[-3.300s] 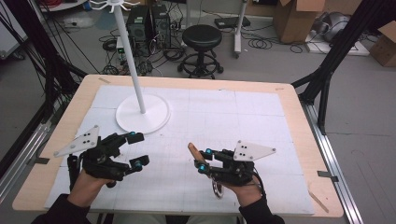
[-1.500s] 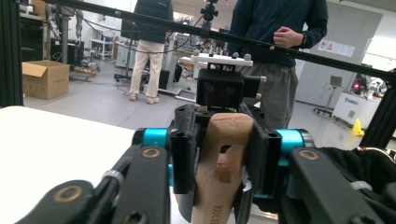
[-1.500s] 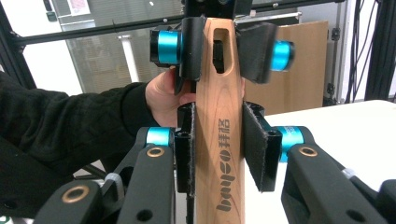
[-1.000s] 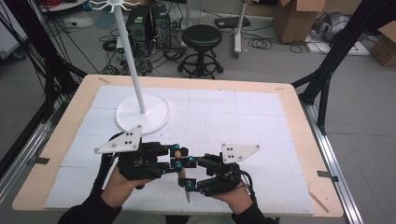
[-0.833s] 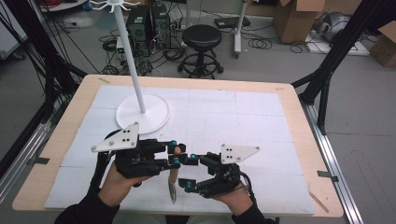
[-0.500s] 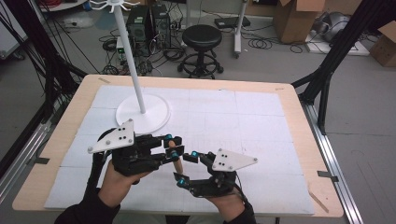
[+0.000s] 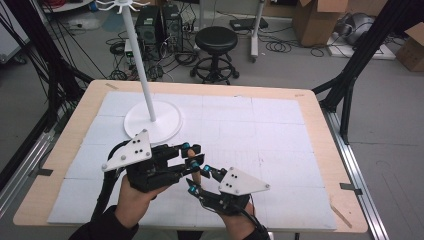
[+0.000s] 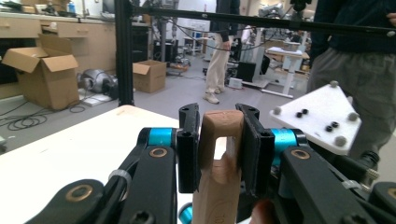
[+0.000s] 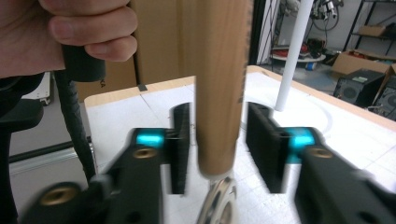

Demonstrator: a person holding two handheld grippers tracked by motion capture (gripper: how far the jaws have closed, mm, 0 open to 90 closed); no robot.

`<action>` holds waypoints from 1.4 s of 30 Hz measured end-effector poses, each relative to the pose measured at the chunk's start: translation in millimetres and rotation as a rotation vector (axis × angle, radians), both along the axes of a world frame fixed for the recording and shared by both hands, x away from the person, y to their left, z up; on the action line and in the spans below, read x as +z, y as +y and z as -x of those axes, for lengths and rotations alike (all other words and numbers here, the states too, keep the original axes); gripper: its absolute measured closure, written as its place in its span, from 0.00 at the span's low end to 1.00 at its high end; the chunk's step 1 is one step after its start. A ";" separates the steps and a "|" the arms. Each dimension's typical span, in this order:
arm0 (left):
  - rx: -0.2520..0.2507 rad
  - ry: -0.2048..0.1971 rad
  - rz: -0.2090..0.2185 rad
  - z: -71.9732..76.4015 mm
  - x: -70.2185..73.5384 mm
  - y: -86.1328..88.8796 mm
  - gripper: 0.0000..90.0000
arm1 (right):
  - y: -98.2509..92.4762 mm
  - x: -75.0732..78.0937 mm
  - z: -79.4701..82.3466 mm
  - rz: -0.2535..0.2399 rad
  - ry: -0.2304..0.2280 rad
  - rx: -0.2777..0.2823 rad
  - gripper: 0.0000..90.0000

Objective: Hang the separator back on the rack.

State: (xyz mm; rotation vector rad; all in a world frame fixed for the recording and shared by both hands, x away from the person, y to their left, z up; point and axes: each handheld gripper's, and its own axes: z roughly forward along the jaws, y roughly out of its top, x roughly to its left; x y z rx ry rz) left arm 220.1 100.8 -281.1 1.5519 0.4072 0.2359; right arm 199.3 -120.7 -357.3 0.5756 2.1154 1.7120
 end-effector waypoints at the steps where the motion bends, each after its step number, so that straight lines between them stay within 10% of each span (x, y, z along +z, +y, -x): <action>1: 0.001 0.000 0.002 0.1 0.5 0.2 0.79 | -0.2 0.5 1.6 0.007 -0.020 -0.009 0.78; 8: -0.039 -0.013 0.040 -2.3 0.9 3.8 0.77 | -3.5 4.1 1.5 -0.002 -0.014 0.007 0.79; 10: -0.067 0.007 0.069 -3.9 -0.2 5.6 0.50 | -5.3 5.2 1.0 -0.013 -0.005 0.026 0.79; 14: -0.128 0.009 0.085 -4.5 -2.1 13.4 0.38 | -8.0 6.7 1.6 -0.052 0.017 0.095 0.79; 27: -0.319 0.036 0.107 -6.9 -3.9 24.9 0.38 | -13.2 9.1 -7.8 -0.189 0.109 0.416 0.79; 42: -0.499 0.091 0.054 -4.9 -11.1 11.6 0.54 | -5.9 3.6 -13.0 -0.249 0.177 0.615 0.79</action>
